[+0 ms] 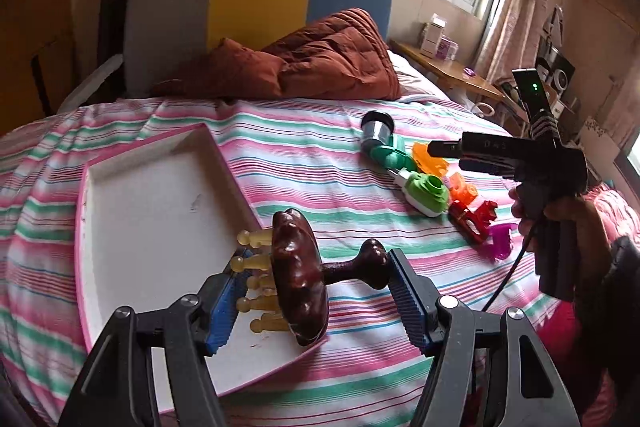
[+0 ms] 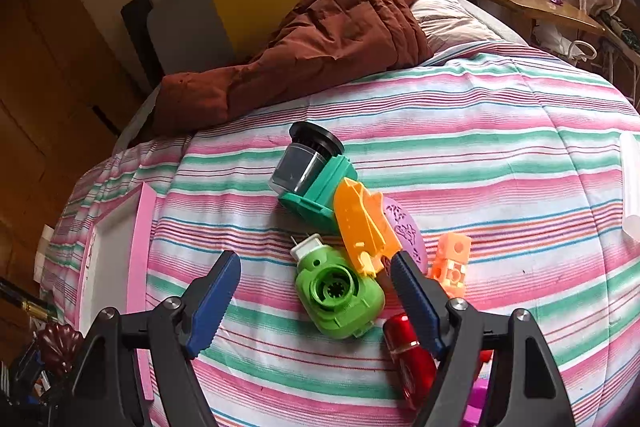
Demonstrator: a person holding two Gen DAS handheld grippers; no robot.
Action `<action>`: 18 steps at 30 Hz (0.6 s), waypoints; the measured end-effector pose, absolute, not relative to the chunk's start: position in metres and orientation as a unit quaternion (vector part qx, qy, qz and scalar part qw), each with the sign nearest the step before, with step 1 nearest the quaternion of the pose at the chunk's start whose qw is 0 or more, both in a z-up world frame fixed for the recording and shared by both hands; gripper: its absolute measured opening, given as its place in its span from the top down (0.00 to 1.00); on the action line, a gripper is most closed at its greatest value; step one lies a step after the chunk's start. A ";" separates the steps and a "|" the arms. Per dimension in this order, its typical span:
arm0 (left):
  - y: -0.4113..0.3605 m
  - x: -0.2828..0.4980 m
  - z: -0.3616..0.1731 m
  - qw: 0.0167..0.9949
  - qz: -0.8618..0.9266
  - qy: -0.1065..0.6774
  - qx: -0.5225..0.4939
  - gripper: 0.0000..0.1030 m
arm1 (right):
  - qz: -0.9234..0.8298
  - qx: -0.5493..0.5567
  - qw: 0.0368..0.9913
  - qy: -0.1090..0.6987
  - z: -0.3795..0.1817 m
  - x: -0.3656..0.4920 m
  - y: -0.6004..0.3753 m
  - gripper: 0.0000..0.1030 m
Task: Organize rigid objects
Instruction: 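Carry the brush toward the white tray with the left tool while the right tool grasps the black-lidded cup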
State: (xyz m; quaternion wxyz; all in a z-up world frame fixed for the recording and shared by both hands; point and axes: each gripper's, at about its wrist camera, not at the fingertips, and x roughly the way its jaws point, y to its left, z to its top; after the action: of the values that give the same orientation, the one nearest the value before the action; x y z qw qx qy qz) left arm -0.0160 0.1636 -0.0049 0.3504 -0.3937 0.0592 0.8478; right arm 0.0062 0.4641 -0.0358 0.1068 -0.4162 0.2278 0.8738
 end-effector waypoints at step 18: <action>0.101 -0.041 -0.016 0.278 0.869 0.017 -0.409 0.34 | 0.820 -0.518 0.094 0.226 -0.074 -0.155 0.488 0.24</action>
State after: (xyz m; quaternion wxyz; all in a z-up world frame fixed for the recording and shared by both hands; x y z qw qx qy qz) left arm -0.0414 0.1006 -0.0156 0.2782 -0.4093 0.0174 0.8688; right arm -0.1549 0.4878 -0.0741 0.0937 -0.5176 0.2255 0.8201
